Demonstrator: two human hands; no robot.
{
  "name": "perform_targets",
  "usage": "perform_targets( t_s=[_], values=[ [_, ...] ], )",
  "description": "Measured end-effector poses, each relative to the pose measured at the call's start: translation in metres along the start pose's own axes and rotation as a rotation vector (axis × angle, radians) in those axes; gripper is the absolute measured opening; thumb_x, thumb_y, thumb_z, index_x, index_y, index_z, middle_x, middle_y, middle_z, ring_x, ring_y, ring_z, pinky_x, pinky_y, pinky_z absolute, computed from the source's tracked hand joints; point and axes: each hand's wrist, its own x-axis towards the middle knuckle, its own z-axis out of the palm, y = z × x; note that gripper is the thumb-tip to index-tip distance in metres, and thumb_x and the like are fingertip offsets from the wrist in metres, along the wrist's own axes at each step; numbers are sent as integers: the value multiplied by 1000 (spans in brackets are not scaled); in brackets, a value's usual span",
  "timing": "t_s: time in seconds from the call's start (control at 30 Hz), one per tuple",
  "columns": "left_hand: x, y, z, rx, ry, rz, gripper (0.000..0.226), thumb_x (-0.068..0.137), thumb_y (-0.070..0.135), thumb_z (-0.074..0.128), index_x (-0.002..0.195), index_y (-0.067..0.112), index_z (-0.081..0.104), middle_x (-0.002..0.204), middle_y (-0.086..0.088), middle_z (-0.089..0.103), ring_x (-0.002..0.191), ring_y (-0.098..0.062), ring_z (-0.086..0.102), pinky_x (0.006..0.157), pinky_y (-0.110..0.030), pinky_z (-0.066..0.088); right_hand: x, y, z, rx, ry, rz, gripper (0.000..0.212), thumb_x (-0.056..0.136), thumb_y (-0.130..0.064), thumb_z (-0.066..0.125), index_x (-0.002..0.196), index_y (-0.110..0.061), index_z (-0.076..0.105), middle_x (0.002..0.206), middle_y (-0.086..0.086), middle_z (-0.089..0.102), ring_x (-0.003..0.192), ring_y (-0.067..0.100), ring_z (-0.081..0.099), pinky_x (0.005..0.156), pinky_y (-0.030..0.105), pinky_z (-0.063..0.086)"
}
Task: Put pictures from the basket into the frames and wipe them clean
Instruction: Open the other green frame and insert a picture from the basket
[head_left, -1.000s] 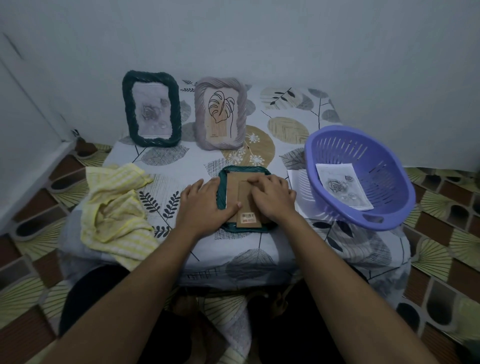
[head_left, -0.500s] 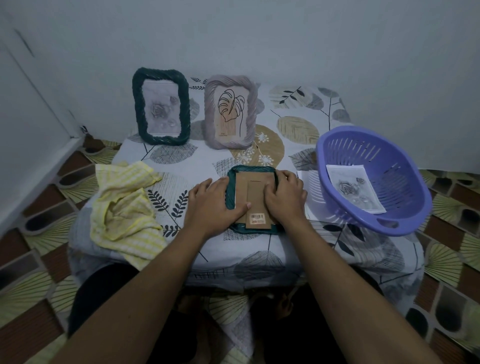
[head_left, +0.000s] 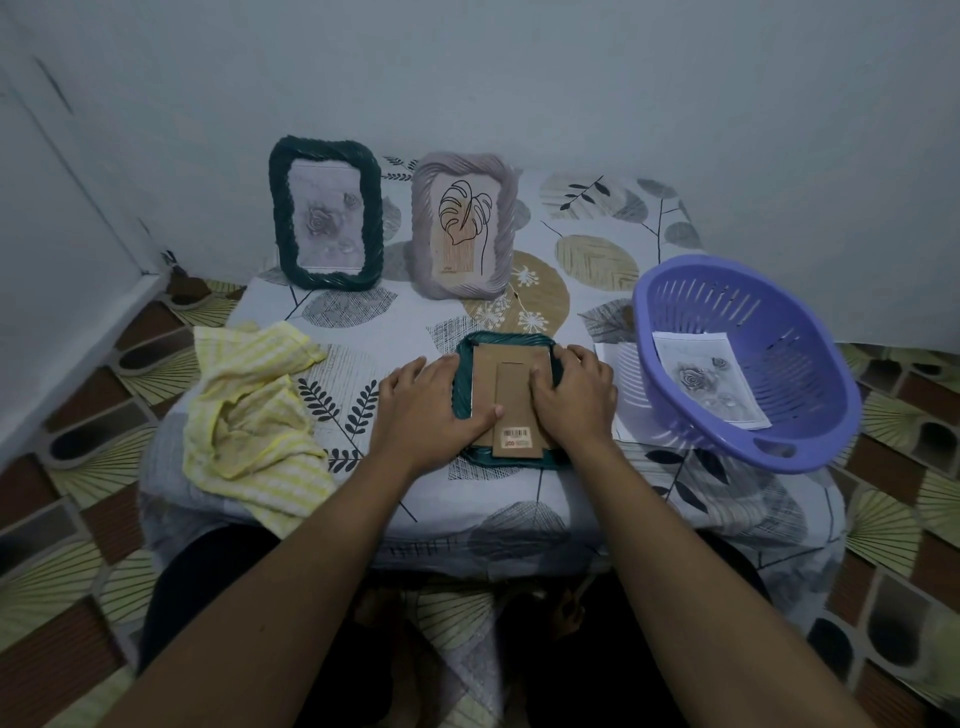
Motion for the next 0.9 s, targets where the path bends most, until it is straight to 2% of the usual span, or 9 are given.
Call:
perform_targets(
  t_s=[0.57, 0.77, 0.9],
  values=[
    [-1, 2, -2, -1, 3, 4, 97, 78, 86, 34, 151, 22, 34, 155, 3, 40, 145, -25, 28, 116, -46, 18, 4, 2, 1, 50, 5, 11, 49, 96, -44, 53, 139, -20, 49, 143, 4, 46, 133, 26, 35, 108, 43, 29],
    [0, 0, 0, -13, 5, 3, 96, 77, 87, 34, 150, 24, 36, 154, 5, 42, 144, -24, 29, 116, -47, 19, 3, 2, 1, 57, 14, -29, 36, 97, -41, 52, 128, -26, 60, 140, 1, 48, 131, 24, 35, 106, 43, 29],
    [-1, 1, -1, -17, 9, 3, 96, 77, 86, 35, 150, 24, 36, 154, 4, 42, 145, -25, 29, 116, -47, 18, 2, 2, 1, 69, 15, -28, 35, 96, -41, 52, 128, -26, 59, 139, 1, 49, 131, 24, 36, 106, 43, 29]
  ],
)
